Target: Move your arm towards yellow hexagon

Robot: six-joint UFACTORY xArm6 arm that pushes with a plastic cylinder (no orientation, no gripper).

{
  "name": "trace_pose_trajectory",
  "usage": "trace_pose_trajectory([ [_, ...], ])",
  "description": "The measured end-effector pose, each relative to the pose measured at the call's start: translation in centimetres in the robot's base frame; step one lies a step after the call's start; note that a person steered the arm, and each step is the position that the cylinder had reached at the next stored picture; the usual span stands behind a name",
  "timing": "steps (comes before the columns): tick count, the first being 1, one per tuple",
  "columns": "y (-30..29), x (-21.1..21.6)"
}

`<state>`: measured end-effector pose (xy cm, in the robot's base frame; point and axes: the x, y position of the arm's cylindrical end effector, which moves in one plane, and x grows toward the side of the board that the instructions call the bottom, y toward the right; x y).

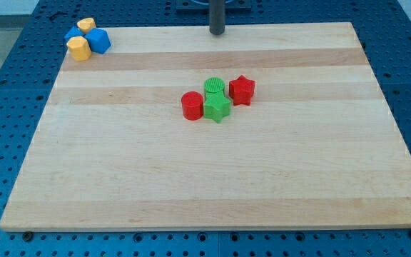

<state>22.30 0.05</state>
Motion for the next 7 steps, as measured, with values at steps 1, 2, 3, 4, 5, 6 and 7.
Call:
trace_pose_trajectory([
  [1, -1.8, 4.2],
  [2, -5.3, 7.2],
  [3, -9.7, 9.6],
  [4, -15.4, 10.3],
  [5, -20.5, 8.7],
  [6, -25.8, 8.4],
  [7, -30.3, 8.4],
])
